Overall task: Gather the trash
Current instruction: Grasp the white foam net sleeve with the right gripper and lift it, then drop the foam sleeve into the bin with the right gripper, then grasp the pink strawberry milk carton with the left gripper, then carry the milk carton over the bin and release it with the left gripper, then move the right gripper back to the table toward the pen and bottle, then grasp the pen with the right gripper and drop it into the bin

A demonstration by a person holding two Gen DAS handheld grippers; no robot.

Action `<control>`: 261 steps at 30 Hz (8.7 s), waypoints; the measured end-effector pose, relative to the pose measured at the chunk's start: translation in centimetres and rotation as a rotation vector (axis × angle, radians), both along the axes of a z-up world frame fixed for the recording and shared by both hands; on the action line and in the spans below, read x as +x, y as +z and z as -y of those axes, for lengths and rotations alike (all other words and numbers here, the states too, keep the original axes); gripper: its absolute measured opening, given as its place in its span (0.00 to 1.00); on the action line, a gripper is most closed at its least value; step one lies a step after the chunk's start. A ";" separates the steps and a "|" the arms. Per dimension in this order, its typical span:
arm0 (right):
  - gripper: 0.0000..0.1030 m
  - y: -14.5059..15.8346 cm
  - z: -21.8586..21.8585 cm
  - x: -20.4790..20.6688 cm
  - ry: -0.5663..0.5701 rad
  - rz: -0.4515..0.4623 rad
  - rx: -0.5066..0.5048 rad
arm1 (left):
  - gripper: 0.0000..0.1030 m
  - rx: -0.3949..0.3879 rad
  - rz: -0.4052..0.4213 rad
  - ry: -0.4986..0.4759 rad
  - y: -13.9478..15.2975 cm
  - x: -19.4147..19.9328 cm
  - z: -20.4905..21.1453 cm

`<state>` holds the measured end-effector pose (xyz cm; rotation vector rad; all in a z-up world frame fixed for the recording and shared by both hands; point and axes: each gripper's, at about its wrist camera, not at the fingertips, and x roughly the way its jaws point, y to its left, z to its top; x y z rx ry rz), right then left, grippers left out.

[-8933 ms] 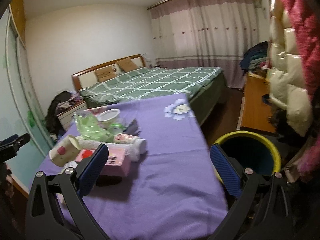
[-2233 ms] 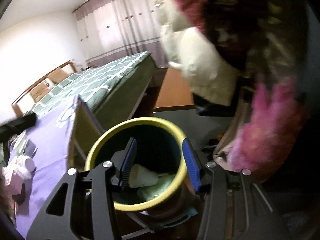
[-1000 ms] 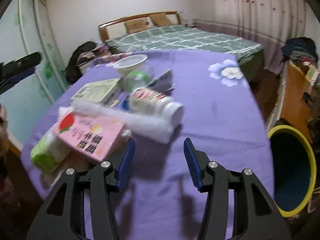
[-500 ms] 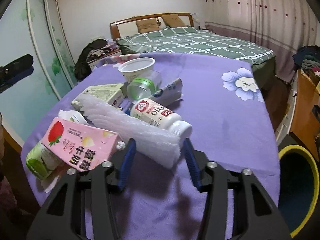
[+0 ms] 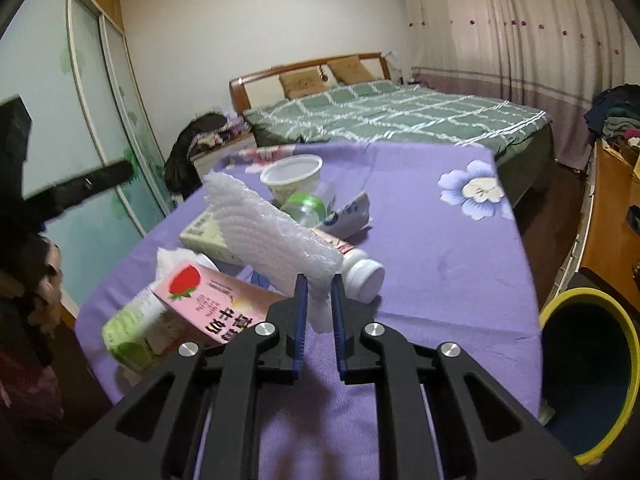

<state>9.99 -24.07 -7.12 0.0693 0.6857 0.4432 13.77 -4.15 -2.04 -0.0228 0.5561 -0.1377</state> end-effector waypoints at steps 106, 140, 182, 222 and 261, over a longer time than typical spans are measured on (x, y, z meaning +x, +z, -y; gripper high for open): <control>0.36 -5.0 19.5 -1.3 -0.775 -0.067 -0.138 | 0.37 0.259 -0.377 -0.587 -11.3 1.1 19.0; 0.40 -3.0 26.4 -8.5 -0.928 0.020 -0.159 | 0.36 0.263 -0.292 -0.733 -8.7 5.5 41.9; 0.49 -2.9 6.1 0.3 -0.401 -0.034 -0.153 | 0.95 0.069 0.083 0.059 1.6 -0.8 -0.7; 0.05 -3.2 -7.6 16.5 -0.272 -0.231 0.024 | 0.95 0.042 0.018 0.122 -2.5 1.1 -6.8; 0.08 -1.7 19.1 1.3 -0.924 0.026 -0.044 | 0.95 0.130 -0.070 -0.033 -5.2 -0.2 1.6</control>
